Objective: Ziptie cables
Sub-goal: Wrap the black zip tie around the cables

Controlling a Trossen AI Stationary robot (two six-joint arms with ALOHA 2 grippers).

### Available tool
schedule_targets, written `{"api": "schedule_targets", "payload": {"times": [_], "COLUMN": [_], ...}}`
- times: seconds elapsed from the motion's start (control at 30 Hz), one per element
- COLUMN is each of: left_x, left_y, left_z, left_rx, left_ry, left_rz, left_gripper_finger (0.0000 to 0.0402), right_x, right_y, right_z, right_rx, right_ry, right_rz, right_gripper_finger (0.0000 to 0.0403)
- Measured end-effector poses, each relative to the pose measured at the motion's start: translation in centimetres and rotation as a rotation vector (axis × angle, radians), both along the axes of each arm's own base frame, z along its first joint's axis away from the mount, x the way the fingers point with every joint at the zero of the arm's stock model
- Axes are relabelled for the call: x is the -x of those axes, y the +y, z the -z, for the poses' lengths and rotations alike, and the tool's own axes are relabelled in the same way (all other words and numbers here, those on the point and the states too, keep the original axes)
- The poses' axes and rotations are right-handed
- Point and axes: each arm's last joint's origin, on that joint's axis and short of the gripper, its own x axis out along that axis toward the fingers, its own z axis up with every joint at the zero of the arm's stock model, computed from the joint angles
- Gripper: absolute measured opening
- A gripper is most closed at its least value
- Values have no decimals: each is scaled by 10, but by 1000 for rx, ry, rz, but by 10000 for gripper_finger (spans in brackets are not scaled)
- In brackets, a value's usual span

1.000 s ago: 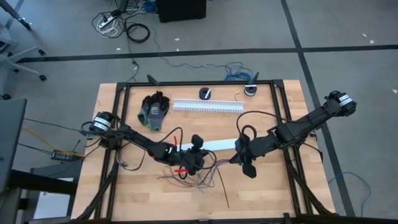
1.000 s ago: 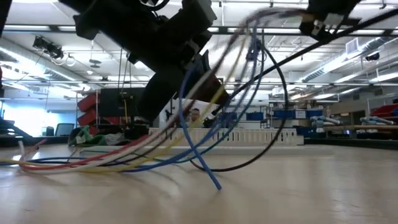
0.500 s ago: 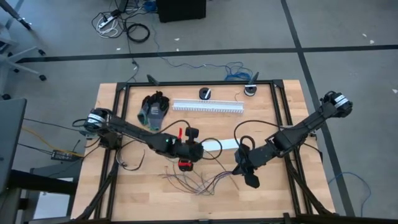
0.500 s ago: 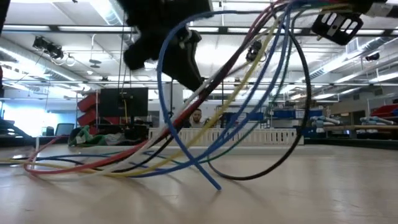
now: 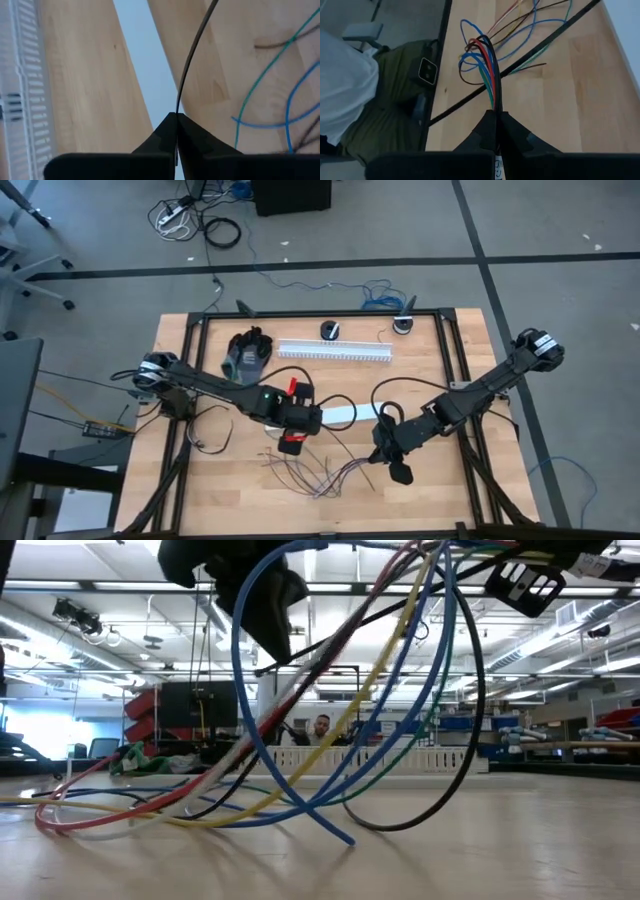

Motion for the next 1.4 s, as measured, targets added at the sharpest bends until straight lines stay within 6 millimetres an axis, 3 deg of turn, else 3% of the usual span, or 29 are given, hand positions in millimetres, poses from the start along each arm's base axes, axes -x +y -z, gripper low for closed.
{"api": "schedule_targets", "payload": {"times": [0.27,0.43,0.57,0.73,0.9,1.03,1.27,1.4], "left_x": [10,13,20,44,67,77,85,91], "left_y": [9,25,36,45,36,28,20,18], "left_z": [4,0,-19,-56,-76,-70,-37,-24], "left_rx": [-17,-157,-195,-194,-133,-80,-85,8], "left_ry": [117,103,35,-117,-314,-401,-541,-657], "left_rz": [-55,-168,-199,-237,-194,-156,-151,-142], "left_gripper_finger": [0,0,0,0,0,0,0,0], "right_x": [-1,-2,0,5,2,-4,-11,-15], "right_y": [0,-1,-2,-6,-15,-26,-42,-53], "right_z": [-1,-1,1,8,9,9,8,8], "right_rx": [19,24,16,28,39,40,48,53], "right_ry": [-27,-28,16,104,114,114,102,104], "right_rz": [-31,-33,-10,75,133,151,181,215], "right_gripper_finger": [0,0,0,0,0,0,0,0]}}
